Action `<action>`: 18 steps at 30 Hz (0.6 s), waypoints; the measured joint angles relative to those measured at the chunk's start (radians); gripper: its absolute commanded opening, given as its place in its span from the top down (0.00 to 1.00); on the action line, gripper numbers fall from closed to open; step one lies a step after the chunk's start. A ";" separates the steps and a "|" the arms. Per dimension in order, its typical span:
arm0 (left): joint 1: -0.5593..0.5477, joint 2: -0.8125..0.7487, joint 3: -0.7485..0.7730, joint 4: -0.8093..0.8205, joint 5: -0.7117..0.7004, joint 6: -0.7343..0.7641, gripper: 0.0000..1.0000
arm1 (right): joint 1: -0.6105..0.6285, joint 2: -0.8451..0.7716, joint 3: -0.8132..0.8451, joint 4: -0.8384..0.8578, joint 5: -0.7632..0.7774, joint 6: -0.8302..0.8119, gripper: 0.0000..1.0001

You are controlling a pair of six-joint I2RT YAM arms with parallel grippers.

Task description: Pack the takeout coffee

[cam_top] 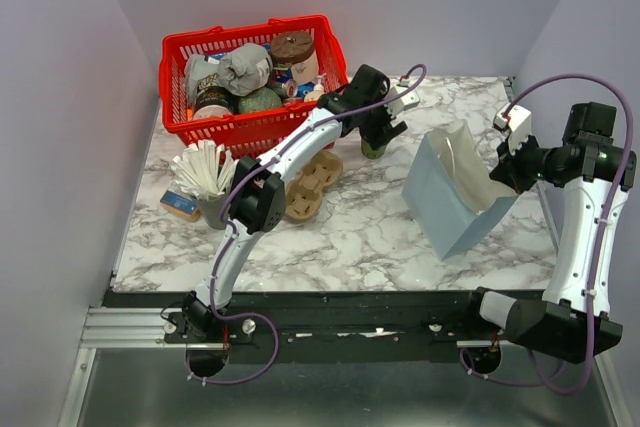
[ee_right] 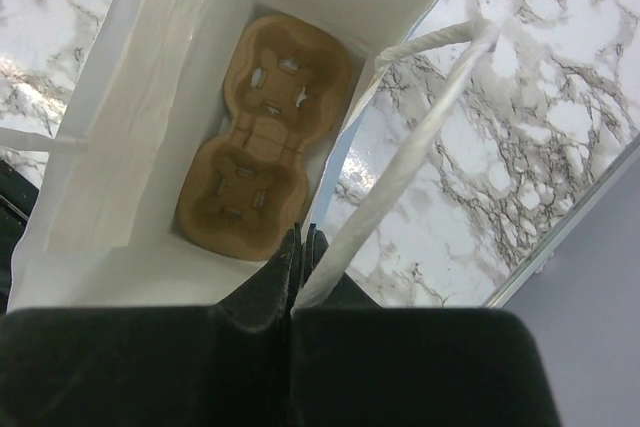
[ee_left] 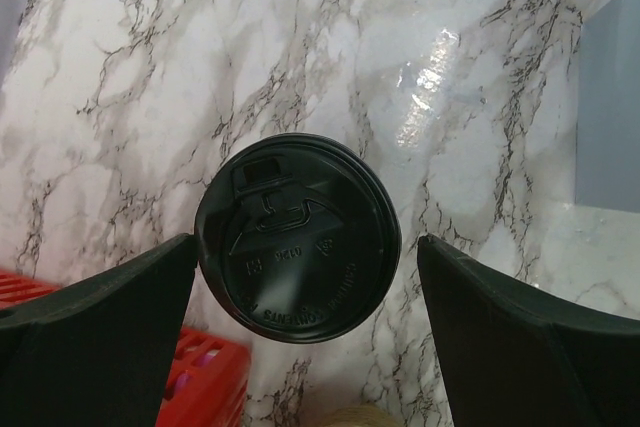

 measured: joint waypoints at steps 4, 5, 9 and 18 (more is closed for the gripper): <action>0.000 0.008 0.000 0.000 -0.002 -0.005 0.07 | 0.000 0.005 0.000 -0.002 -0.009 0.006 0.99; 0.000 0.010 0.000 0.000 -0.002 -0.006 0.09 | 0.000 0.008 0.000 -0.002 -0.012 0.008 1.00; 0.000 0.011 0.000 0.000 -0.002 -0.010 0.13 | 0.000 0.018 0.000 -0.003 -0.022 0.018 0.99; 0.000 0.011 0.000 0.000 0.000 -0.026 0.20 | 0.000 0.041 0.000 -0.002 -0.045 0.031 0.99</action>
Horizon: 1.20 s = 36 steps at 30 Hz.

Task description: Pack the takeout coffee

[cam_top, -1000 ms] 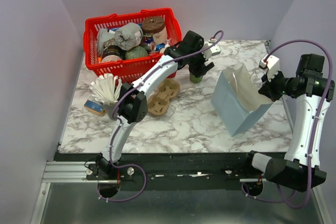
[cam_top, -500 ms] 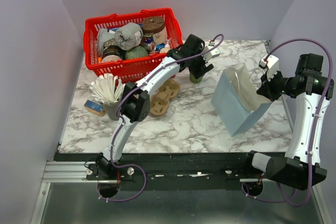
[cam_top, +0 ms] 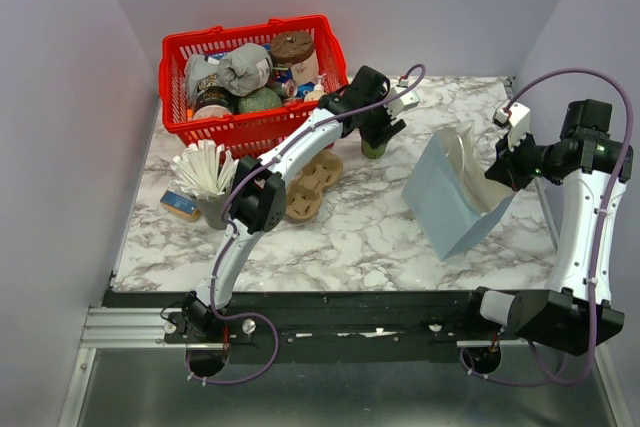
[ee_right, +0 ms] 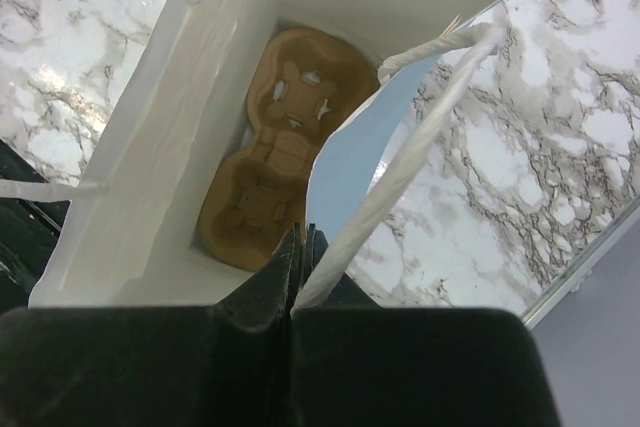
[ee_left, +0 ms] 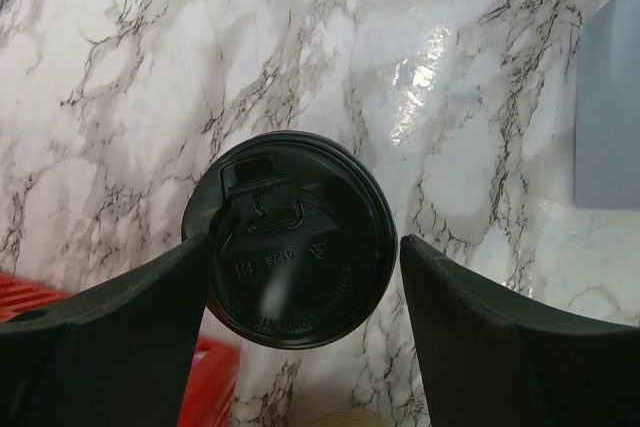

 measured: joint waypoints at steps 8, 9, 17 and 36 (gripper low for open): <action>0.000 0.000 0.000 -0.003 0.008 -0.003 0.30 | 0.000 0.006 0.000 0.001 -0.009 0.014 0.99; 0.000 0.000 0.000 -0.004 0.009 -0.004 0.31 | 0.000 0.006 0.000 0.001 -0.010 0.015 0.99; 0.000 0.000 0.000 -0.004 0.023 -0.019 0.35 | 0.000 0.006 0.000 0.002 -0.016 0.021 0.99; -0.021 -0.109 -0.132 0.126 -0.007 -0.040 0.01 | 0.000 -0.002 -0.034 0.047 -0.039 0.041 1.00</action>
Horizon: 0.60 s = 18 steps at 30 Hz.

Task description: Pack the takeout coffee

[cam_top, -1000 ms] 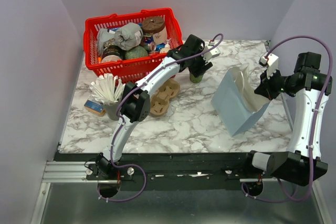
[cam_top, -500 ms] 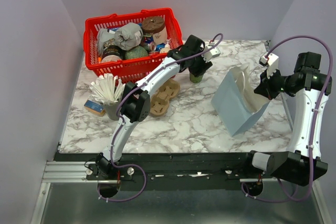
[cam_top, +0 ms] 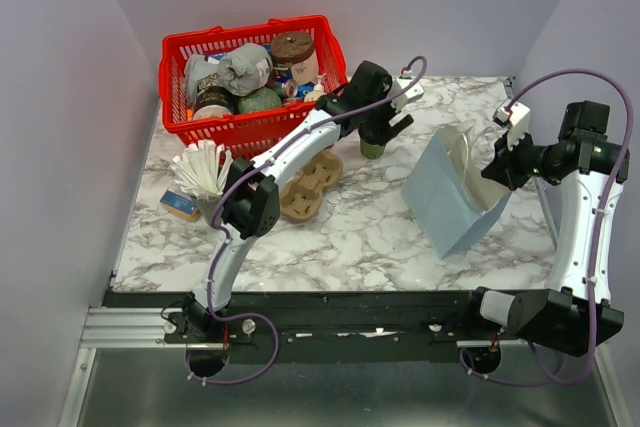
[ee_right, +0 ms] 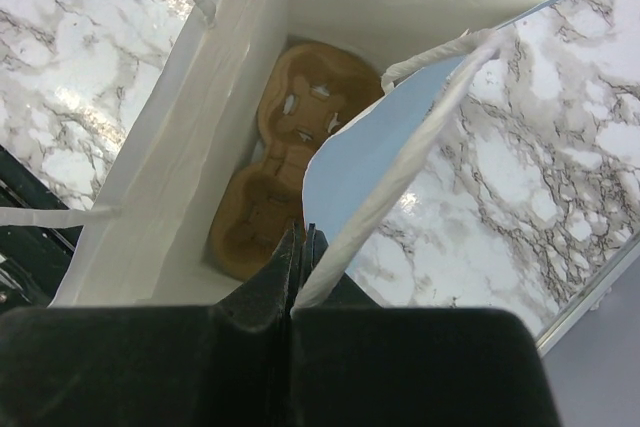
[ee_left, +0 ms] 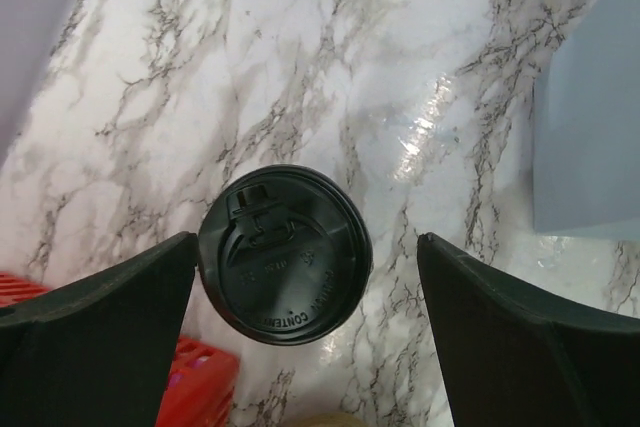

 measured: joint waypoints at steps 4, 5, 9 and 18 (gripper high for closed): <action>0.000 0.016 0.085 0.001 -0.040 -0.008 0.01 | 0.000 -0.001 -0.003 0.003 -0.004 0.000 0.99; 0.000 0.026 0.114 0.004 -0.049 -0.013 0.01 | 0.000 -0.001 -0.003 0.004 -0.006 0.000 0.99; 0.000 0.040 0.145 0.006 -0.084 -0.031 0.01 | 0.000 -0.001 -0.005 0.004 -0.007 0.001 0.99; 0.001 0.109 0.146 -0.011 -0.097 -0.085 0.01 | 0.000 0.005 -0.005 0.004 -0.013 0.004 0.99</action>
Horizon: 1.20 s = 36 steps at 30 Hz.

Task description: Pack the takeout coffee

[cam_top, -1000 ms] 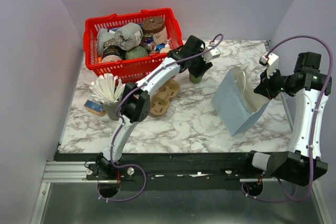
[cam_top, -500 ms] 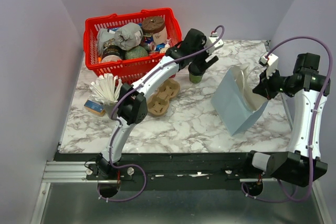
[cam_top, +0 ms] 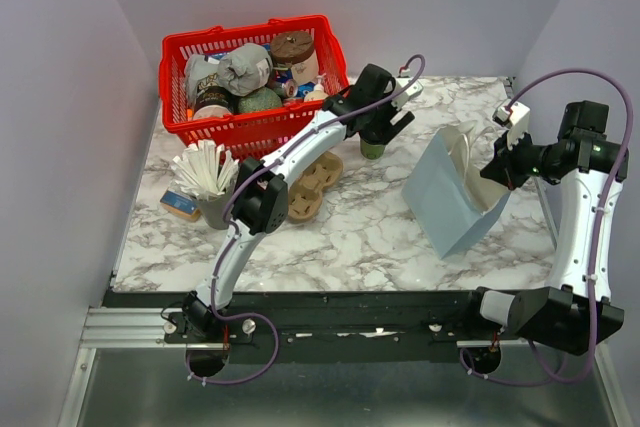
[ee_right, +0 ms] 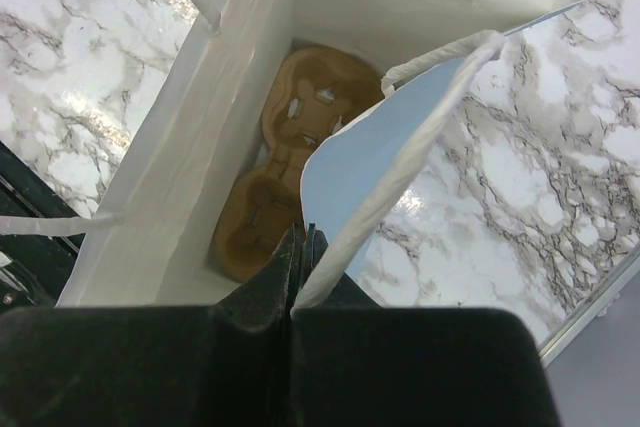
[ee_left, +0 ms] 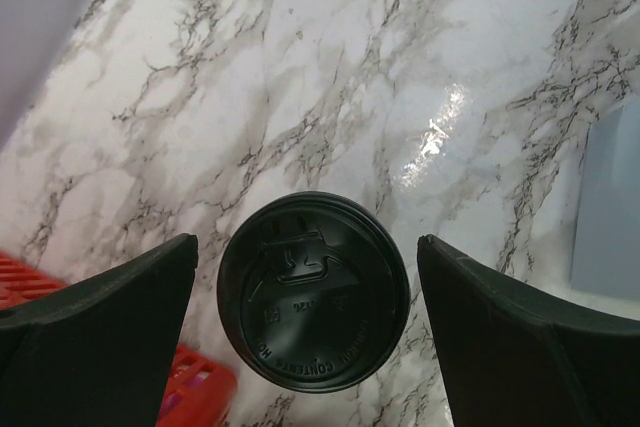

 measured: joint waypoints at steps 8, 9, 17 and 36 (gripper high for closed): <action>0.000 0.011 0.000 -0.020 -0.004 -0.025 0.01 | 0.000 0.005 -0.001 0.000 -0.003 0.004 0.99; 0.000 0.011 0.000 -0.022 -0.005 -0.027 0.01 | 0.000 0.005 -0.002 0.000 -0.003 0.005 1.00; 0.001 0.011 -0.023 -0.049 -0.006 -0.054 0.04 | 0.000 0.006 -0.007 0.004 -0.010 0.014 0.99; -0.008 -0.098 -0.186 -0.050 0.018 -0.047 0.19 | 0.000 -0.023 -0.046 0.035 -0.024 0.022 1.00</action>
